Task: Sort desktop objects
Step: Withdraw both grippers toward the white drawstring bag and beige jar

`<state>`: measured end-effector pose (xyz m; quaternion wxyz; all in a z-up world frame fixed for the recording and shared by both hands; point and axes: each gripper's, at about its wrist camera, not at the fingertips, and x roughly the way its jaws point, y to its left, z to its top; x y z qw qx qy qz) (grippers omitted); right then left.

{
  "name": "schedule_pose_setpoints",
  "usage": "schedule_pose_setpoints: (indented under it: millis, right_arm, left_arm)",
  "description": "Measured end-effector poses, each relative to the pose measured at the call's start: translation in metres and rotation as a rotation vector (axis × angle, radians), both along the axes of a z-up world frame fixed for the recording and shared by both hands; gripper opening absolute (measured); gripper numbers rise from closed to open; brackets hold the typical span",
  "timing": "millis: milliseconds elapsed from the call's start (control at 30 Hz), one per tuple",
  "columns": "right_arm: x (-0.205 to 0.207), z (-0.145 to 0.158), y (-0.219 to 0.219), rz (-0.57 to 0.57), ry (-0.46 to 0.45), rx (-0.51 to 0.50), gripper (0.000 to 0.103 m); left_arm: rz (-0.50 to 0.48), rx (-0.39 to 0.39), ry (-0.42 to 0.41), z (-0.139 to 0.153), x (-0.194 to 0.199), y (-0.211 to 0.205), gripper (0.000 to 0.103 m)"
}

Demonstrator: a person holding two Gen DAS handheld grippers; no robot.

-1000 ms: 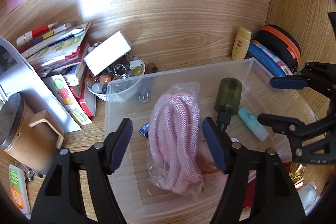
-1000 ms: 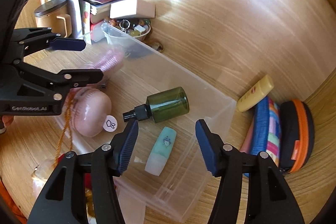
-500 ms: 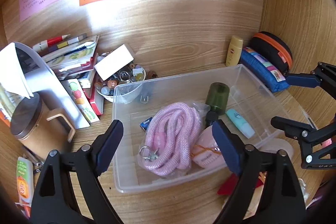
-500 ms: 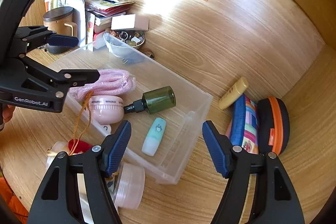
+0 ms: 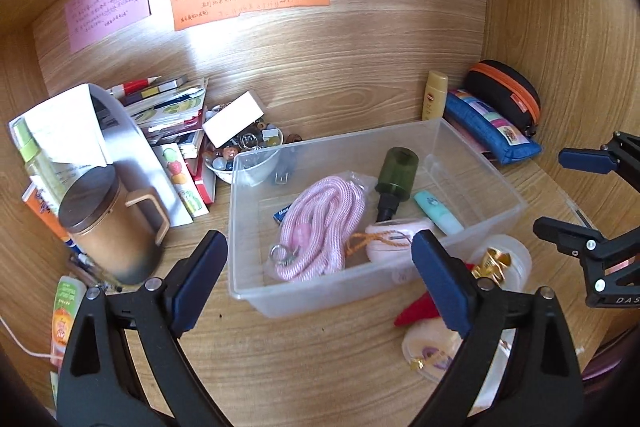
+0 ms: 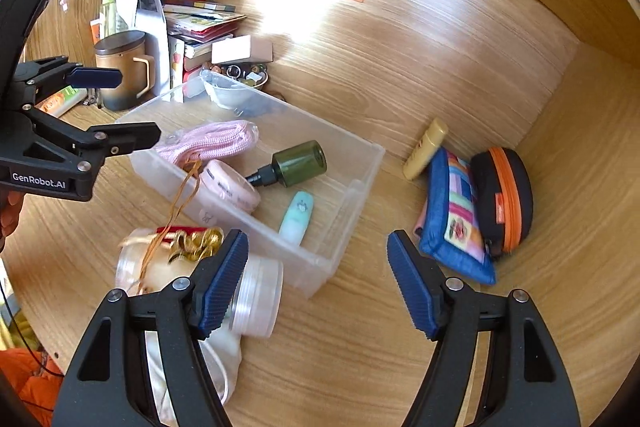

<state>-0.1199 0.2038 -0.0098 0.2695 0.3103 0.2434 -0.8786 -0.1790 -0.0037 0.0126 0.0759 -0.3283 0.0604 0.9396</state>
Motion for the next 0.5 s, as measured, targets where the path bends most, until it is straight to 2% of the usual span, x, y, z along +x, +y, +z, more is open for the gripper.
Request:
schedule_pose_setpoints:
  millis: [100, 500]
  right_arm:
    - [0.009, -0.002, 0.007, -0.007, -0.004, -0.026, 0.079]
    - [0.045, -0.021, 0.024, -0.006, -0.074, -0.104, 0.079]
  left_arm:
    - [0.004, -0.013, 0.01, 0.001, 0.013, 0.002, 0.097]
    - [0.007, -0.012, -0.025, -0.019, 0.048, 0.003, 0.097]
